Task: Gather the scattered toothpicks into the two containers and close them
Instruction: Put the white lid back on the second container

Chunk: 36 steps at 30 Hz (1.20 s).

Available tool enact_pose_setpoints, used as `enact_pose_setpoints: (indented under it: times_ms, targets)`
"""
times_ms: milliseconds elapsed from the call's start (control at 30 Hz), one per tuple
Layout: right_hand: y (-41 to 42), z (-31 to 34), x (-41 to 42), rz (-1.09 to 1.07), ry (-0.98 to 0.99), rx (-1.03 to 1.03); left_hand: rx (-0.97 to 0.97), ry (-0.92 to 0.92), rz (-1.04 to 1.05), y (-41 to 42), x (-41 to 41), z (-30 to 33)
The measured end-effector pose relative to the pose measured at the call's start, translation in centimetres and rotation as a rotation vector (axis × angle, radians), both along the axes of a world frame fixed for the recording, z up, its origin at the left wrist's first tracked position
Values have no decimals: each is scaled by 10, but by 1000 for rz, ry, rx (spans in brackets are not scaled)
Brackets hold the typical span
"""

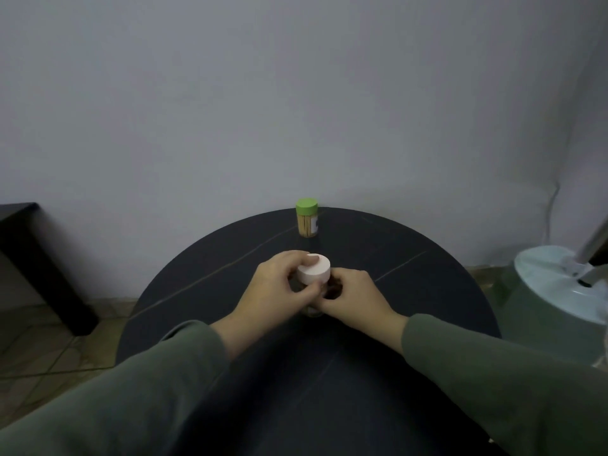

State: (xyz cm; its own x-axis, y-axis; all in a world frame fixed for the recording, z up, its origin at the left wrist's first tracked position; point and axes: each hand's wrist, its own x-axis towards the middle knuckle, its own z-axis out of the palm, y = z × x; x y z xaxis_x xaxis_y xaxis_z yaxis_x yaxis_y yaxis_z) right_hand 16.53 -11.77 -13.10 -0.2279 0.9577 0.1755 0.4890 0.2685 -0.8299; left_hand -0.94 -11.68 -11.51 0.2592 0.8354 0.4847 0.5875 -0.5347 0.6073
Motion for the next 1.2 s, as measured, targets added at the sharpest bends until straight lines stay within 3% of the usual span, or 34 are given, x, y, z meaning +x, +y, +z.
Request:
enact_pose_setpoints:
  times_ms: [500,767,967,1200]
  targets:
    - [3,-3,-10,-15,9,2,-143,-86,34,-6,-11,-1]
    - [3,-1,-11,-22,-11,-9,-154,-9,83,-6,-6,-1]
    - [0,-1,-13,-22,-48,-5,-198,-162,30,-17,-7,-18]
    - [-1,2,-1,144,-165,38,-257,-241,69,-21,3,-33]
